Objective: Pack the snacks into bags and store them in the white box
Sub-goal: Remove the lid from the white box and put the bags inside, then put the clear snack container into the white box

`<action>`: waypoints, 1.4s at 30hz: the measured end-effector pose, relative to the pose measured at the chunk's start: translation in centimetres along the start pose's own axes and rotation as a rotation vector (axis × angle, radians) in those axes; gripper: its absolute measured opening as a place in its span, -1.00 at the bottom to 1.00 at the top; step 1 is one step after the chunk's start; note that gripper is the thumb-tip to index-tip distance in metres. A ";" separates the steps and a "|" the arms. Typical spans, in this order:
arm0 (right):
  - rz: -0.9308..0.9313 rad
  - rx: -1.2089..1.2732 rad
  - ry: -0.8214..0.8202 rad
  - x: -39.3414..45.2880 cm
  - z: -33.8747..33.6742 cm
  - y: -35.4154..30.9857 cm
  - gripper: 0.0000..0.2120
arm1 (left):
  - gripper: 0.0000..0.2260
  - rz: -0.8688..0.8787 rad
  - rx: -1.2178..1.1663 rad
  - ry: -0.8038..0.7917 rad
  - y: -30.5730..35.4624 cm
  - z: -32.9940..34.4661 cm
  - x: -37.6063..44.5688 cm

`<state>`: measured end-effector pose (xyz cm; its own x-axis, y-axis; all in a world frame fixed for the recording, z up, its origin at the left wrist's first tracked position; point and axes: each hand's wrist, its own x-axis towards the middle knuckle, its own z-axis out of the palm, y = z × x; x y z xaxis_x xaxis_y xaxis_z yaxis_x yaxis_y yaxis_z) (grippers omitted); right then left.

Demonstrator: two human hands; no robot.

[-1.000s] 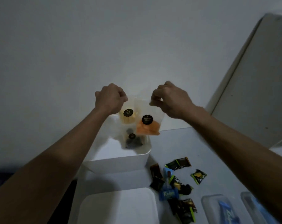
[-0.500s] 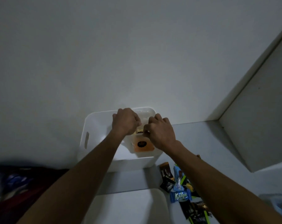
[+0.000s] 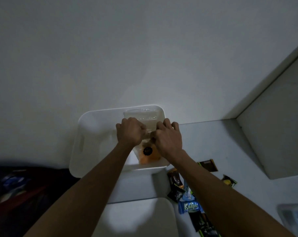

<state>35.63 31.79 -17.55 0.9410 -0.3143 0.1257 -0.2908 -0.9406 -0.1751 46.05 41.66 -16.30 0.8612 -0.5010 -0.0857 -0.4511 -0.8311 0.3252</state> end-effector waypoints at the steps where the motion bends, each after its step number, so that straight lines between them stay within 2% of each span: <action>1: -0.009 0.002 -0.007 0.0 0.0 0.0 -0.79 | -0.88 -0.001 -0.005 -0.001 -0.1 0.1 0.0; 11: 0.007 0.016 -0.028 -1.3 -2.3 -0.5 -0.64 | -0.84 0.020 -0.125 0.048 -1.0 -1.6 -1.9; 15: 0.082 0.066 0.031 -2.7 -4.6 -0.4 -0.71 | -0.70 0.031 -0.203 0.138 -1.0 -3.9 -4.0; 17: 0.150 0.144 0.069 -4.0 -6.0 0.1 -0.71 | -0.64 0.044 -0.256 0.178 -0.5 -5.0 -5.2; 21: 0.292 0.380 0.141 -8.3 -9.3 1.9 -0.70 | -0.63 0.106 -0.409 0.198 2.2 -6.1 -8.0; 25: 0.433 0.580 0.256 -15.2 -12.7 4.6 -0.73 | -0.67 0.178 -0.563 0.146 6.4 -6.0 -12.8; 29: 0.597 0.685 0.318 -24.4 -14.6 7.9 -0.80 | -0.72 0.234 -0.682 0.021 10.8 -3.4 -18.3; 36: 0.902 0.735 0.350 -41.1 -14.5 16.7 -0.88 | -0.73 0.281 -0.737 -0.160 20.7 4.6 -27.6; 42: 0.990 0.666 0.337 -51.2 -13.3 25.6 -0.85 | -0.69 0.227 -0.724 -0.232 30.5 12.5 -35.9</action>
<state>-22.27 22.13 -15.45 0.2462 -0.9622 -0.1161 -0.6138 -0.0622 -0.7870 -1.57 31.33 -15.12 0.6597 -0.7432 -0.1118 -0.2770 -0.3787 0.8831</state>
